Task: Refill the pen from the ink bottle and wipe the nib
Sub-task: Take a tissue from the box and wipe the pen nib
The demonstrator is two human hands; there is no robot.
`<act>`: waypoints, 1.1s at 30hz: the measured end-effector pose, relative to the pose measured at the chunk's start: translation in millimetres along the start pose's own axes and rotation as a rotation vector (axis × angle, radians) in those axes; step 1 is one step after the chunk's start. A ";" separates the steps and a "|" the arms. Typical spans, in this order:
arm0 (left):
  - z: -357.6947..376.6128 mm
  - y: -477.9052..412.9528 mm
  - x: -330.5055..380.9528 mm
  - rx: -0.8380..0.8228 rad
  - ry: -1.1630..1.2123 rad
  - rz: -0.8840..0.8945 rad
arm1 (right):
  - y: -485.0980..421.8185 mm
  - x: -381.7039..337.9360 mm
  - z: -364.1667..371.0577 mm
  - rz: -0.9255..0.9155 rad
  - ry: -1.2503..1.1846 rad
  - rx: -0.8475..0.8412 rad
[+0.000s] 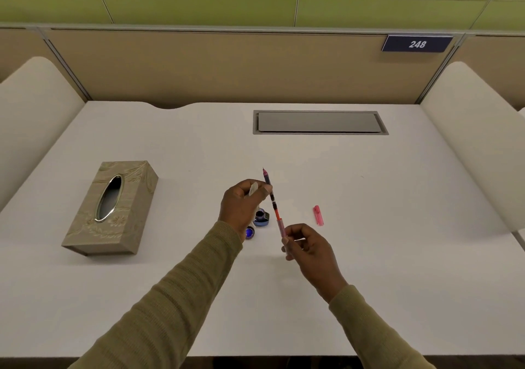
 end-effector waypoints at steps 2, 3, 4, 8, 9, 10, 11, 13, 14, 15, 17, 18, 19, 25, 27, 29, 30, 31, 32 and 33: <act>-3.1 -2.8 4.3 -0.034 -0.030 0.055 | -0.2 -3.8 3.5 -0.005 -0.031 -0.002; -4.3 -3.8 6.6 -0.052 -0.051 0.086 | -0.6 -6.3 5.1 -0.010 -0.038 -0.005; -5.6 -4.8 9.1 -0.069 -0.078 0.117 | -1.3 -8.6 6.8 -0.014 -0.043 -0.008; -8.6 -7.3 20.2 -0.108 -0.145 0.207 | -5.5 -17.9 12.4 -0.027 -0.092 -0.014; -9.1 -7.4 23.1 -0.113 -0.149 0.216 | -6.6 -20.6 13.6 -0.033 -0.107 -0.015; -9.6 -7.9 25.9 -0.118 -0.157 0.225 | -7.7 -23.1 14.7 -0.035 -0.124 -0.014; -9.9 -8.6 28.4 -0.123 -0.166 0.233 | -8.7 -25.7 15.5 -0.037 -0.140 -0.012; -11.3 -10.0 33.3 -0.126 -0.180 0.251 | -10.3 -31.2 16.7 -0.046 -0.157 -0.010; -12.1 -10.7 35.6 -0.125 -0.184 0.258 | -10.8 -33.9 17.3 -0.052 -0.161 -0.011; -12.9 -11.4 38.2 -0.125 -0.188 0.264 | -11.4 -36.2 17.9 -0.057 -0.168 -0.013; -14.4 -12.4 42.2 -0.124 -0.197 0.271 | -12.4 -39.7 19.0 -0.062 -0.185 -0.015; -15.1 -12.6 43.9 -0.122 -0.199 0.272 | -13.1 -41.3 19.5 -0.064 -0.190 -0.018; -15.9 -13.0 45.5 -0.121 -0.200 0.270 | -13.8 -42.8 20.1 -0.067 -0.191 -0.025; -20.1 -12.6 51.2 -0.138 -0.189 0.244 | -16.1 -51.1 22.2 -0.079 -0.187 -0.050; -21.3 -12.1 52.6 -0.146 -0.181 0.230 | -16.2 -53.7 22.7 -0.081 -0.182 -0.046; -22.1 -12.1 54.1 -0.151 -0.169 0.221 | -16.1 -55.3 23.2 -0.078 -0.184 -0.046; -22.4 -12.5 54.6 -0.154 -0.162 0.219 | -15.9 -55.9 23.3 -0.075 -0.188 -0.046; -22.7 -12.9 55.0 -0.160 -0.155 0.217 | -15.7 -56.5 23.3 -0.073 -0.195 -0.047; -23.3 -13.0 55.1 -0.168 -0.151 0.212 | -15.7 -57.1 23.3 -0.074 -0.203 -0.048; -23.9 -12.8 55.2 -0.180 -0.148 0.206 | -15.6 -58.0 23.2 -0.075 -0.212 -0.049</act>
Point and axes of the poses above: each hand's wrist, its own y-axis away from the middle knuckle, its own z-axis out of the palm, x = y × z, the point moved 1 cm from there along -y, towards the middle knuckle, and after that the axes turned 8 degrees about x, right-handed, at the moved point
